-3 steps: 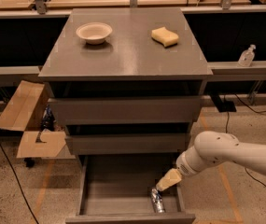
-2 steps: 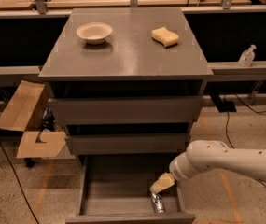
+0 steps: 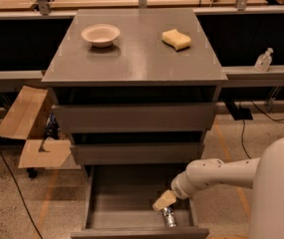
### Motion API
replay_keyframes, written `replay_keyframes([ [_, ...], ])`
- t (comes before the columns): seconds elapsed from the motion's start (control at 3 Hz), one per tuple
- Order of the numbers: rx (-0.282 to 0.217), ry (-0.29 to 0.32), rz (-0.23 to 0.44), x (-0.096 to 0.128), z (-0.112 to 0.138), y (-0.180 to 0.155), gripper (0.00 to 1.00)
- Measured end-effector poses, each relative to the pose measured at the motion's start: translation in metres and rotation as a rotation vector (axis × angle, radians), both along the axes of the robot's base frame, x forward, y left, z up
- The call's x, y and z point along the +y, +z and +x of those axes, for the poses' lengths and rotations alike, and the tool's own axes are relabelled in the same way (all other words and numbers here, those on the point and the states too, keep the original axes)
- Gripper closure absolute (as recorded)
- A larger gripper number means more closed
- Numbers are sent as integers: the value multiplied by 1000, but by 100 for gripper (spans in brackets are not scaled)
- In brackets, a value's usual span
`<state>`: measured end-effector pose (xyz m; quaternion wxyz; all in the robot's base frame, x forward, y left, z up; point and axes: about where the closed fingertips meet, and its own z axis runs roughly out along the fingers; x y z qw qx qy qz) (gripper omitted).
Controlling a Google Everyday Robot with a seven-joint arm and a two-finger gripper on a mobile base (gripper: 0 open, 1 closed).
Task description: Pick redbull can from bottom drawer and place on counter
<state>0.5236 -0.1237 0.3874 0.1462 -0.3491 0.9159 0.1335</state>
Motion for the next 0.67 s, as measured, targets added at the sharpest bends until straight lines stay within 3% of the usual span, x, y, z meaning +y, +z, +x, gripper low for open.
replay_keyframes([
  [0.33, 64, -36, -29, 7, -3, -41, 0],
  [0.67, 79, -41, -35, 9, -5, -47, 0],
])
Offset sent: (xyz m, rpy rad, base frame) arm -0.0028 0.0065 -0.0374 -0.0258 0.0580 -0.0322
